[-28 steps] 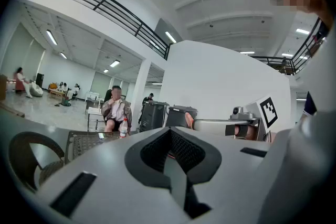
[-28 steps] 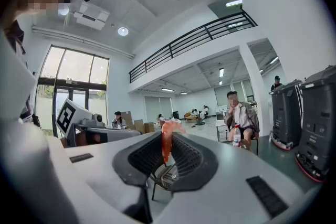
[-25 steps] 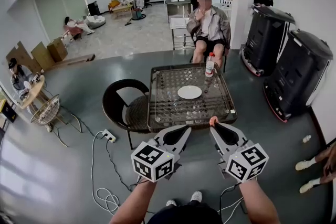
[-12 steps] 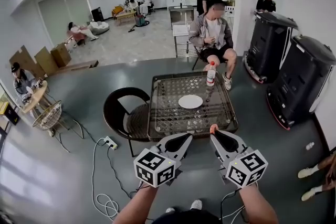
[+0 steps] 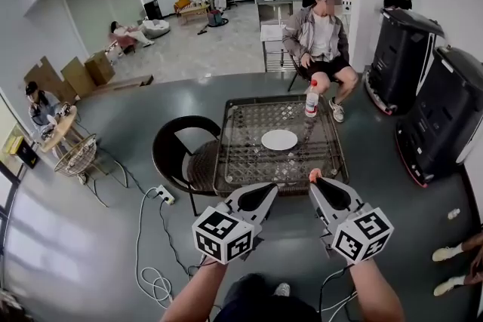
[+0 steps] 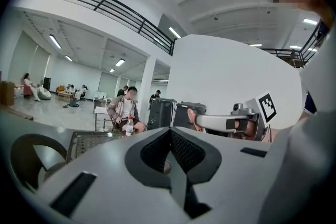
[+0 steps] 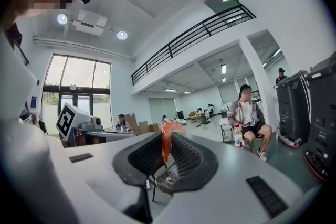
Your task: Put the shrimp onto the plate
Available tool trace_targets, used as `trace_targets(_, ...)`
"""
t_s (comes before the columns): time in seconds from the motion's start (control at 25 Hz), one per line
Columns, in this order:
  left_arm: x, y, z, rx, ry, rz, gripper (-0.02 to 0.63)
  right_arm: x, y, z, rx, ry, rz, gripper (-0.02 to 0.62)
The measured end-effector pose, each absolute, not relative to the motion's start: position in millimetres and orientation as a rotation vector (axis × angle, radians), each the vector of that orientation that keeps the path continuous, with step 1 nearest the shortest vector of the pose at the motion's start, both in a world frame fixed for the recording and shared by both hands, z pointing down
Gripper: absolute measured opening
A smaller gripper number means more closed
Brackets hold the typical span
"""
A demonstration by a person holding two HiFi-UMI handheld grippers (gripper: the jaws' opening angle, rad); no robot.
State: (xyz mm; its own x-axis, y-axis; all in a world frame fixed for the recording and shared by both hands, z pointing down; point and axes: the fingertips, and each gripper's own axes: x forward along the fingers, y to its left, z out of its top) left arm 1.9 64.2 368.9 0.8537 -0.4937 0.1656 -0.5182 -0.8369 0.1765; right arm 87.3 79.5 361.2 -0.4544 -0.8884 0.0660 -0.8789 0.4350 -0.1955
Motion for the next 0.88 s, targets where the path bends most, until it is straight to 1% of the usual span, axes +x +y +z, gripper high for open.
trace_targets(0.36, 15.0, 19.1, 380.9, 2.799, -0.786, 0.185, 0.008, 99.3, 36.9, 373.0, -1.617, 2.638, -0.346, 0.061)
trace_targets(0.88, 30.1, -113.5, 414.9, 2.795, -0.712, 0.217, 0.008, 111.1, -88.0, 402.7, -1.73, 2.669, -0.415, 0.061)
